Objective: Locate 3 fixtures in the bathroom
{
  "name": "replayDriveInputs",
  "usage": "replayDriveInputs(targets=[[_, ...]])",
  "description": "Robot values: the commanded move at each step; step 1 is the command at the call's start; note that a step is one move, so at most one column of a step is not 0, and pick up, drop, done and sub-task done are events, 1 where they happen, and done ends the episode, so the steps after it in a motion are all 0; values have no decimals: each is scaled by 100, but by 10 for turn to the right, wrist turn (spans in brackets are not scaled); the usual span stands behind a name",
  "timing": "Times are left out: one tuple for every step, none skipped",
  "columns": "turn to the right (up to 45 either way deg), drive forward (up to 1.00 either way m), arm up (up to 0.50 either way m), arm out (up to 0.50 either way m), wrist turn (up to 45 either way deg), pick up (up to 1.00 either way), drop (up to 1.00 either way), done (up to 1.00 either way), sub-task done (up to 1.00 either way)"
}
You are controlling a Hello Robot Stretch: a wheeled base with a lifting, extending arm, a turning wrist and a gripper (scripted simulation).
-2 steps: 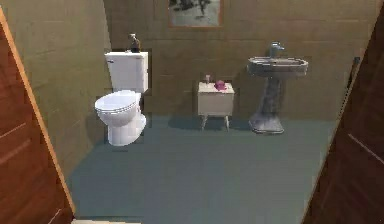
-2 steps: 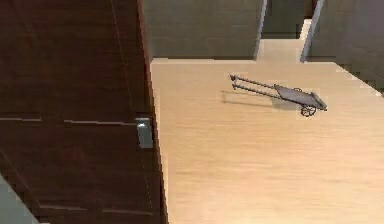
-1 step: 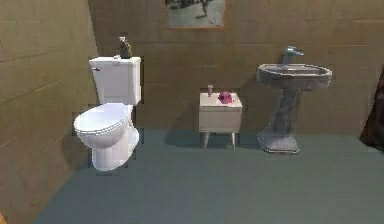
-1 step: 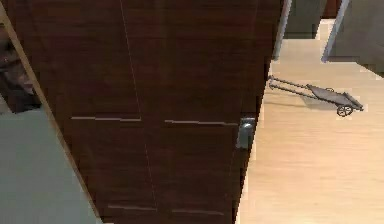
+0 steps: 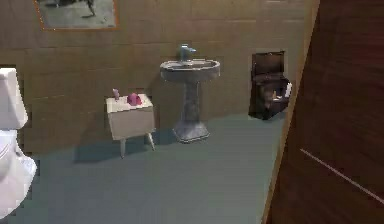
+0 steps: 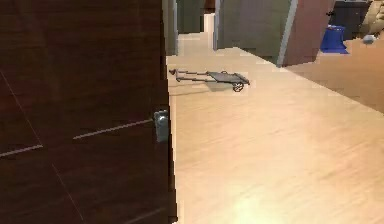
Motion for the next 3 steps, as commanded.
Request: replayDriveInputs(targets=[[0, 100, 0, 0, 0, 0, 0, 0, 0], [0, 35, 0, 0, 0, 0, 0, 0, 0], [0, 0, 0, 0, 0, 0, 0, 0, 100]])
